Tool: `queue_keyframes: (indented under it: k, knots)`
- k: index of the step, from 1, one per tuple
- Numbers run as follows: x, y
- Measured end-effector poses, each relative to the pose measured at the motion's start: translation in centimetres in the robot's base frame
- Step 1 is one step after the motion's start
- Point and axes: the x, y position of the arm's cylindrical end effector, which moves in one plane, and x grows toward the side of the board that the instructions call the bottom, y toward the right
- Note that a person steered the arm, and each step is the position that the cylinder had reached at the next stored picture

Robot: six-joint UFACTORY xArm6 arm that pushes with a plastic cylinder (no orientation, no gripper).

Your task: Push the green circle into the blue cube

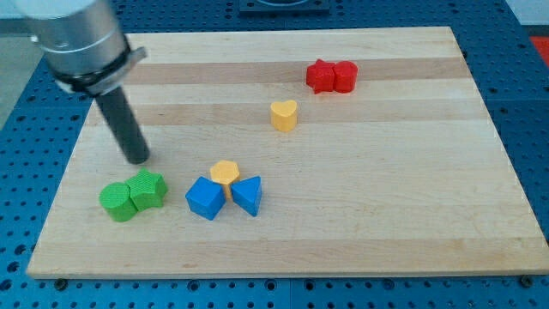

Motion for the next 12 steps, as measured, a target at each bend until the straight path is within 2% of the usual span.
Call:
queue_keyframes:
  k: [1, 2, 3, 8, 9, 11, 12]
  knots:
    - [3.0, -2.8]
    - [6.5, -2.9]
    - [7.6, -1.5]
    - [7.0, 14.8]
    - [7.0, 16.5]
    - [6.6, 13.1]
    - [6.8, 9.6]
